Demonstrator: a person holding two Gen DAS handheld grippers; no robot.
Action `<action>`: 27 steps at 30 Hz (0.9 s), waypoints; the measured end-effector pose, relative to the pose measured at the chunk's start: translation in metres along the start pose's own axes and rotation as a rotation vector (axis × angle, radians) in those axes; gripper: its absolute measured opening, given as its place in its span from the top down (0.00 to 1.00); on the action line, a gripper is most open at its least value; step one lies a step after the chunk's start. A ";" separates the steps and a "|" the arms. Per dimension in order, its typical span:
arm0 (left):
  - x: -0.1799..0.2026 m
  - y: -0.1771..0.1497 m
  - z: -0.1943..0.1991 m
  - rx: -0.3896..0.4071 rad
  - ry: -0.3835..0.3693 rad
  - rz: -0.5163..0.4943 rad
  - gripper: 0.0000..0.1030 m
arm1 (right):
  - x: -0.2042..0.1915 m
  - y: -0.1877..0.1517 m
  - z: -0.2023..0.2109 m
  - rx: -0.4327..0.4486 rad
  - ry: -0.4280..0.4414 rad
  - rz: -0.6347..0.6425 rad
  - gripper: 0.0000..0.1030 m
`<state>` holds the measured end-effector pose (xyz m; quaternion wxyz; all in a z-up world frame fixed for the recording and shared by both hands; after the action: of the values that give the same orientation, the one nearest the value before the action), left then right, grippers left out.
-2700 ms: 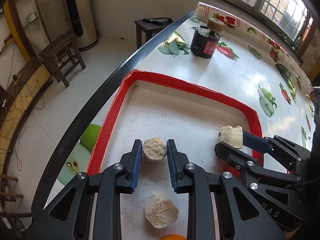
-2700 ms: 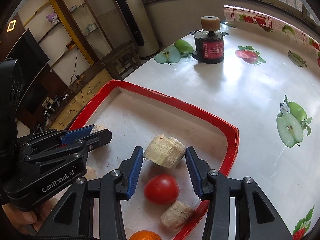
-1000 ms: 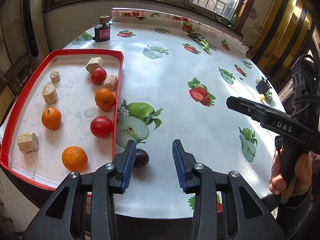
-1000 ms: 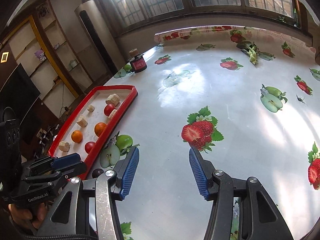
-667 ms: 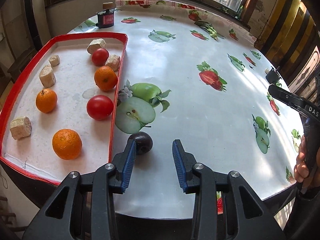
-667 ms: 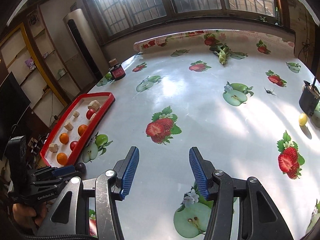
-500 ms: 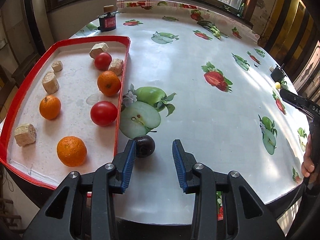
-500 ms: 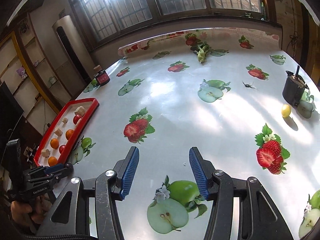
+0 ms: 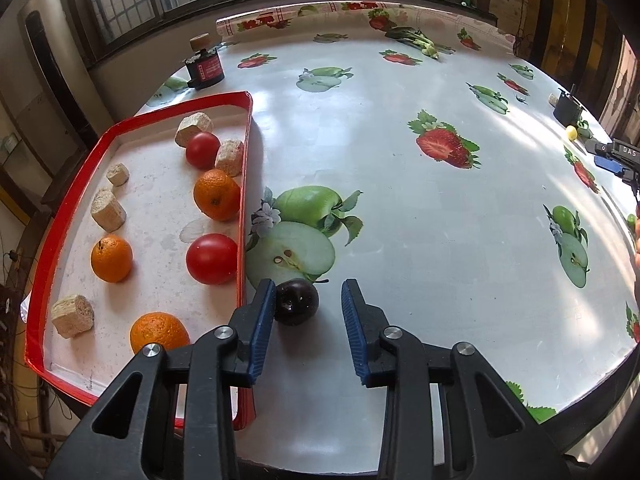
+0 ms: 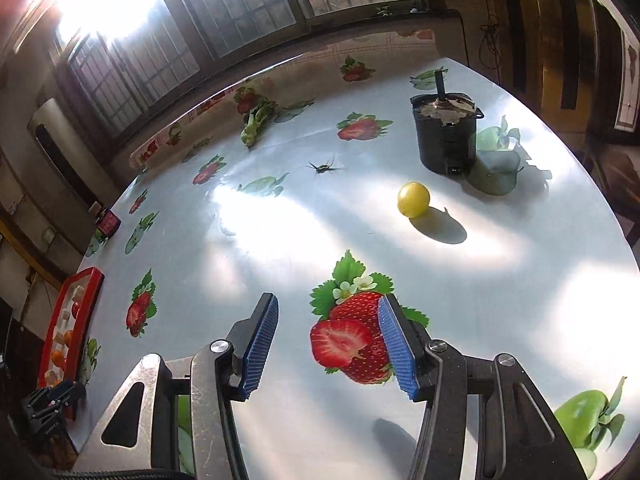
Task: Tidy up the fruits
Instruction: 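Grasp a dark plum with the left tool while the right tool grasps a yellow-green fruit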
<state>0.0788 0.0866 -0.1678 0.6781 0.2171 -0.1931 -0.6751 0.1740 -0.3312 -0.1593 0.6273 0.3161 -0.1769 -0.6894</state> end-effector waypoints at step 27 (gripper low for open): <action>-0.007 -0.005 0.015 0.012 -0.127 0.072 0.86 | -0.079 0.006 -0.012 0.013 0.029 0.207 0.77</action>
<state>0.0665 0.0926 -0.1577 0.6871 0.1705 -0.2476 -0.6615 0.1868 -0.2533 -0.1475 0.6956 0.3103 -0.2041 -0.6150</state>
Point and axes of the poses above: each gripper's, at about its wrist camera, not at the fingertips, and z roughly against the way its jaws point, x to its right, y to its top, the point moved 10 cm from there along -z, roughly the way its jaws point, and after that the axes turned 6 degrees about z, right-handed, at the moved point
